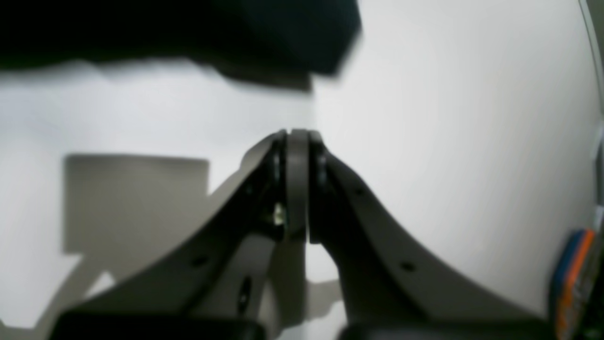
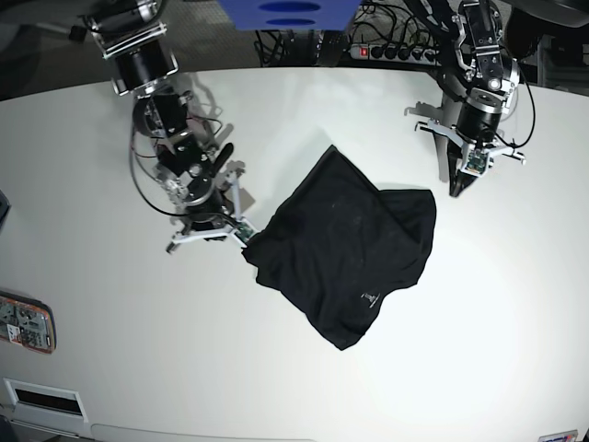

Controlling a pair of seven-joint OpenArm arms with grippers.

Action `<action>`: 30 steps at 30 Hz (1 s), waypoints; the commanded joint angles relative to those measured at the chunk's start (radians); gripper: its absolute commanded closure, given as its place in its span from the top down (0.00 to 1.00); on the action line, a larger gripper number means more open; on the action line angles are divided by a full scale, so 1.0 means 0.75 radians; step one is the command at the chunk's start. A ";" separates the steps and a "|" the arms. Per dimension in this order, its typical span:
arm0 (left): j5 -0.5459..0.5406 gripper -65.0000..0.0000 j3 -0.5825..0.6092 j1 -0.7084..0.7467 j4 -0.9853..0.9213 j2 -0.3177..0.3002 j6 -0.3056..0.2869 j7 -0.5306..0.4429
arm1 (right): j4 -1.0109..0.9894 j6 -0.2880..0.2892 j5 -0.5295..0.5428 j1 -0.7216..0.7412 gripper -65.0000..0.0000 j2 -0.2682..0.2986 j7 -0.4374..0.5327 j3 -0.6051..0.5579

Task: Fold the T-shirt properly
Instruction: 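Open the left gripper and raise it away from the shirt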

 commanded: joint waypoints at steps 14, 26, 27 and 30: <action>-0.026 0.00 -0.006 -0.037 -0.029 -0.025 0.009 -0.055 | -0.222 -0.010 0.002 0.169 0.00 -0.005 0.021 0.010; -0.133 0.00 -0.212 0.207 0.301 -0.010 0.009 -0.045 | -0.423 -0.010 0.002 0.261 0.00 -0.085 0.021 0.006; -0.133 0.00 -0.239 0.207 0.301 -0.008 0.009 -0.045 | -0.429 -0.010 0.002 0.286 0.00 -0.099 0.021 0.004; -0.133 0.00 -0.284 0.209 0.301 -0.006 0.009 -0.045 | -0.470 -0.010 0.008 0.370 0.00 -0.132 0.021 0.002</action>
